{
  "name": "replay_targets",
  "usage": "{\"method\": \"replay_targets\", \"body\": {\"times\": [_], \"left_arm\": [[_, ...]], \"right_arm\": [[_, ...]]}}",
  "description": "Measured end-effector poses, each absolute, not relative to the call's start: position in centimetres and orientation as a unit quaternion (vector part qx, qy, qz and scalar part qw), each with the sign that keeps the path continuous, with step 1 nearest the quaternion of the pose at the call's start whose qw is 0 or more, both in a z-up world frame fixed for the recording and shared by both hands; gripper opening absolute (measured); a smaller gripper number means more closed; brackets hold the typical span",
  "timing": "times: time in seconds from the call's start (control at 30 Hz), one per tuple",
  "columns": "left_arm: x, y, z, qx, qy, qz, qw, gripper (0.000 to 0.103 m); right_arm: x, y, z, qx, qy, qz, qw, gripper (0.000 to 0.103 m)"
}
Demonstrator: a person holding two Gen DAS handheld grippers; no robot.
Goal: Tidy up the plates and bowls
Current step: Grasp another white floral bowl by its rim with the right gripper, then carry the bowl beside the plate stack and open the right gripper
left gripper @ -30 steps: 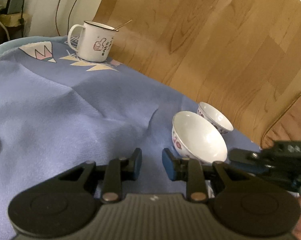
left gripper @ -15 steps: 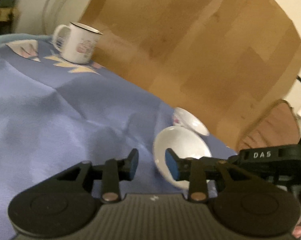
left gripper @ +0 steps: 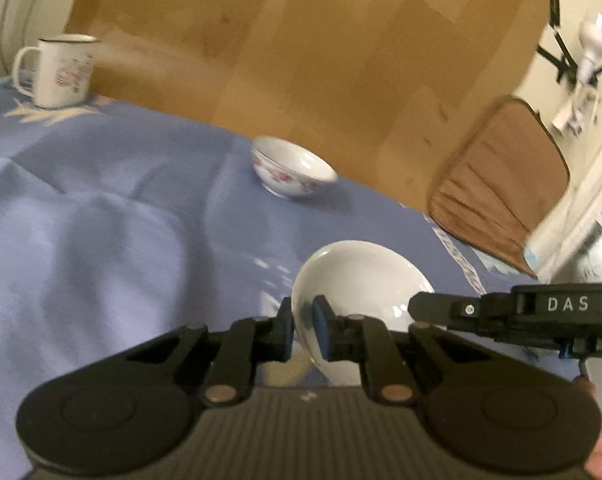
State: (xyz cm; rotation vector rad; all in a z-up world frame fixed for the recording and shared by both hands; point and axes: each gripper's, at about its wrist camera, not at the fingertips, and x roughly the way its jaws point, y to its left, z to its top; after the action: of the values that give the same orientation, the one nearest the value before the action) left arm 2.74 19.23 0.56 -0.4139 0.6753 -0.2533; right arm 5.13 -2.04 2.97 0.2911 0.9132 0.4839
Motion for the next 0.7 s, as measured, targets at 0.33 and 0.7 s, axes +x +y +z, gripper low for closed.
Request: {"method": "replay_targets", "body": {"times": [0.33, 0.7], "left_arm": [[3.7, 11.1, 0.8, -0.18, 0.384, -0.172, 0.889, 0.012], [3.2, 3.1, 2.1, -0.111, 0.39, -0.219, 0.887, 0.011]], "right_arm": [[2.0, -8.7, 3.3, 0.11, 0.379, 0.169, 0.903, 0.008], [-1.6, -14.9, 2.7, 0.114, 0.339, 0.105, 0.928, 0.012]]}}
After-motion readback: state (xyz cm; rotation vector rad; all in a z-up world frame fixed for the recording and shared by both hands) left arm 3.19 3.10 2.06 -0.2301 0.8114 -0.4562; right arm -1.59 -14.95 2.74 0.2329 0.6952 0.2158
